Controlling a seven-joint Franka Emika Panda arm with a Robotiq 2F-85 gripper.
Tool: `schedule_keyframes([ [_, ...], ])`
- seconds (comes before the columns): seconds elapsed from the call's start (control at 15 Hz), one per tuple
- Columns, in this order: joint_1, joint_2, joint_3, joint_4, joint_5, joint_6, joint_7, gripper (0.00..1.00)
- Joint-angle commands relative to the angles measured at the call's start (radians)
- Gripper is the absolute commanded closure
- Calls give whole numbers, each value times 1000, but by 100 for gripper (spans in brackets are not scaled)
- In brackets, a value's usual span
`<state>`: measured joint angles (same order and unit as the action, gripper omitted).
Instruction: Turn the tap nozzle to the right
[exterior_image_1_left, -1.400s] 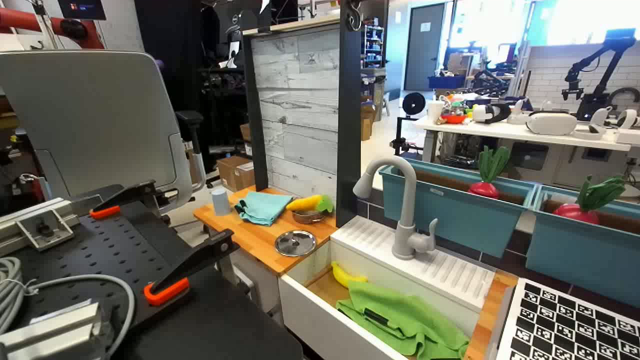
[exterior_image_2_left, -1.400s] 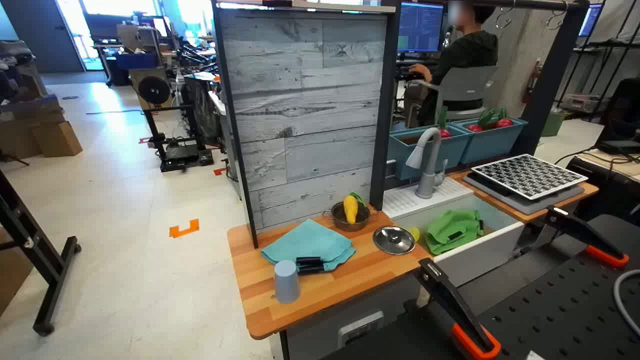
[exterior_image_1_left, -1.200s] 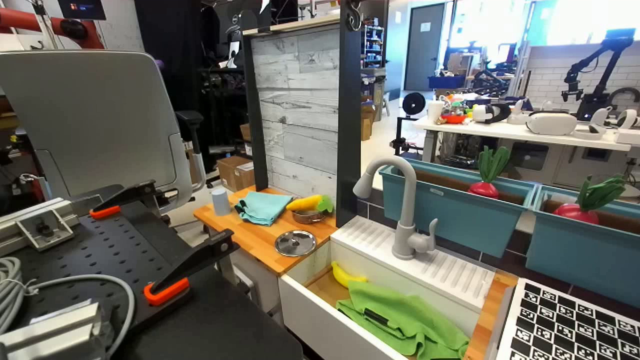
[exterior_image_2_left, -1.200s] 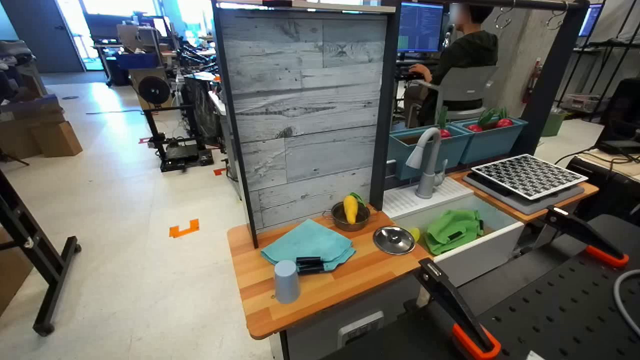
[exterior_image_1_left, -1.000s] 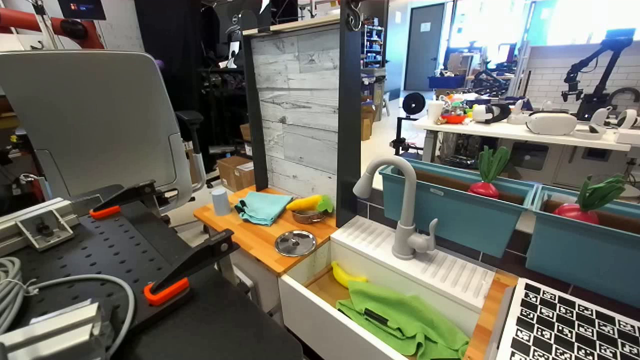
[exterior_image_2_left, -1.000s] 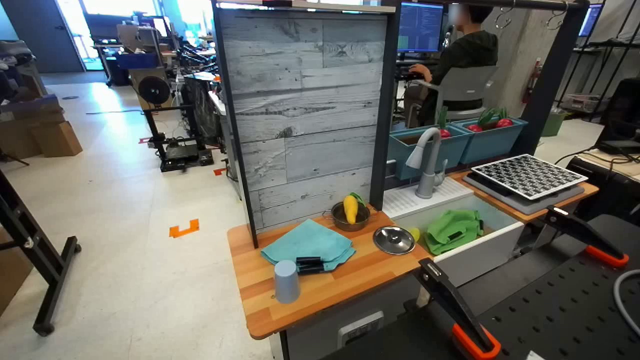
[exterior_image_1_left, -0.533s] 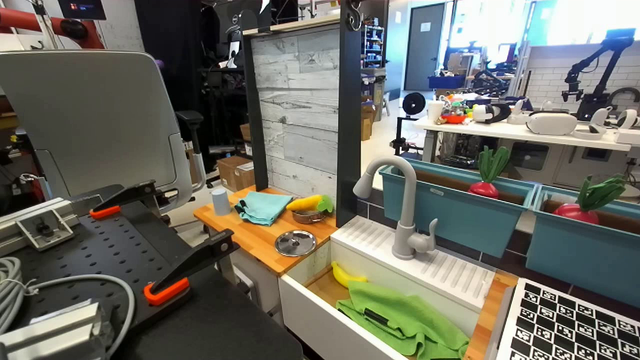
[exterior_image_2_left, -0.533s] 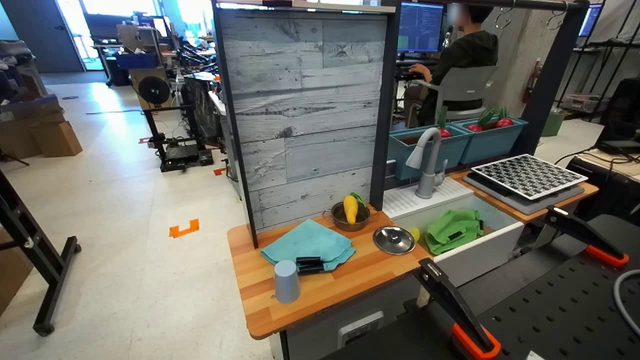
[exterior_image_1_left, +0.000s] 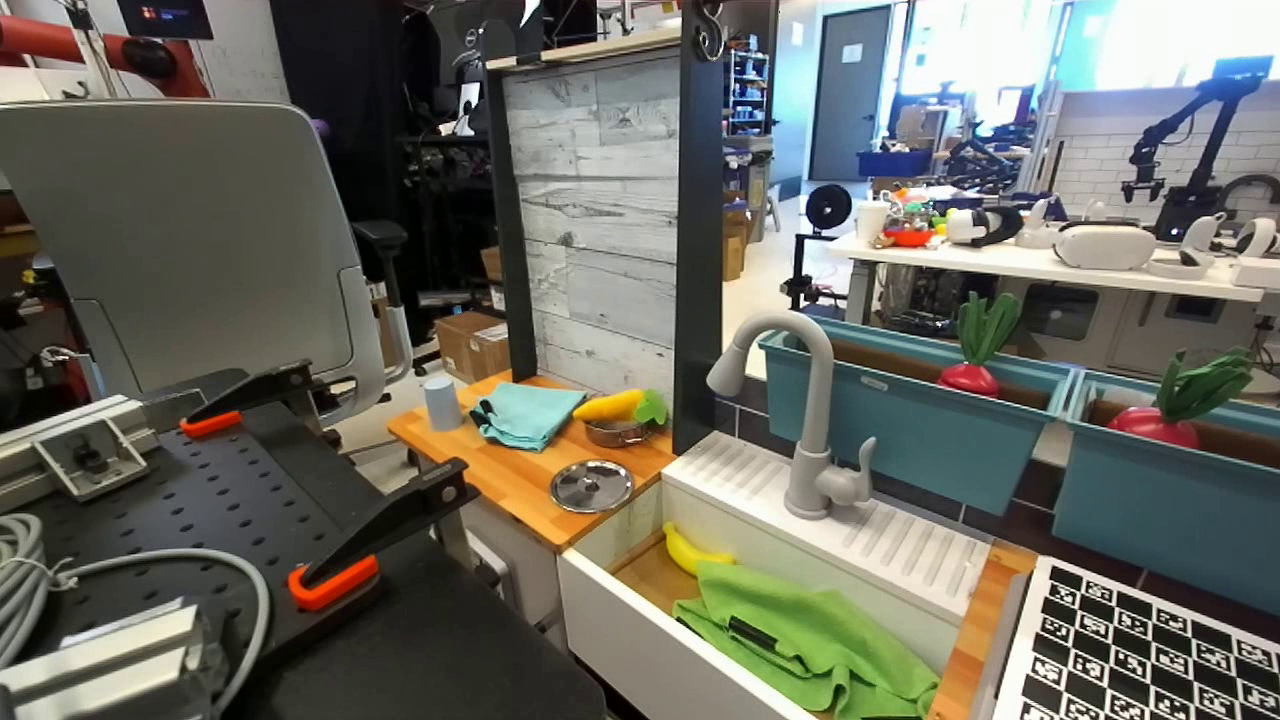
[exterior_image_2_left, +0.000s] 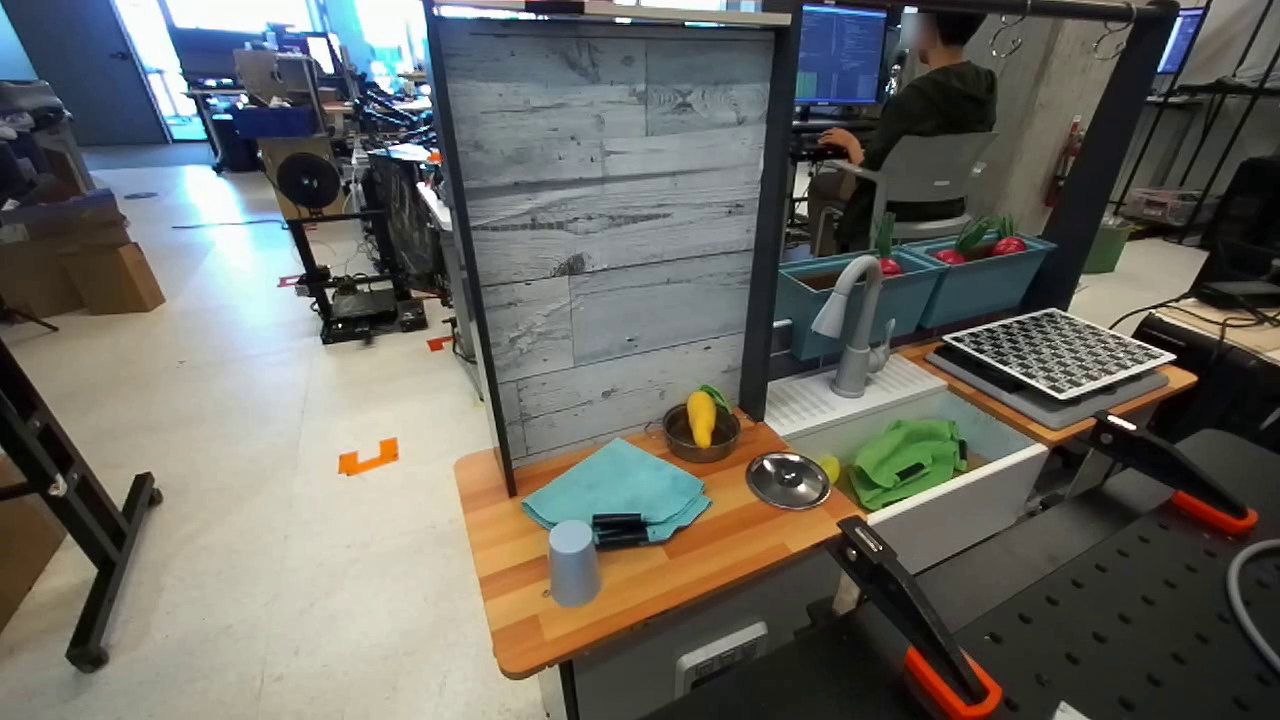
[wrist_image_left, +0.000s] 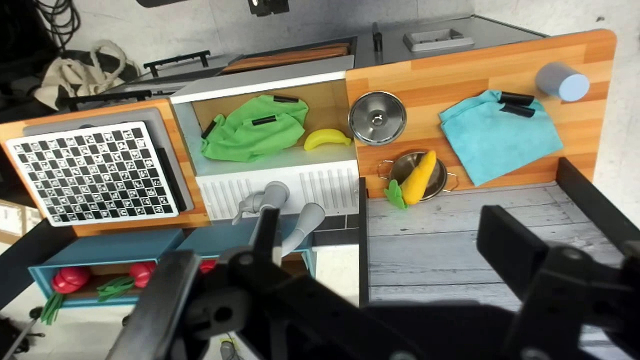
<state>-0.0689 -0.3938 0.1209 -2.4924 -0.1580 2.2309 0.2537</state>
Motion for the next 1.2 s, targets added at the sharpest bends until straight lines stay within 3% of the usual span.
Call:
schedule_keyframes([
  [0.0, -27, 173, -50, 55, -17, 117, 7, 0],
  [0.33, -43, 389, -124, 157, 12, 218, 39, 0],
  [0.67, -28, 599, -189, 310, 48, 280, 172, 0],
  [1.13, 5, 827, -267, 494, 99, 284, 323, 0],
])
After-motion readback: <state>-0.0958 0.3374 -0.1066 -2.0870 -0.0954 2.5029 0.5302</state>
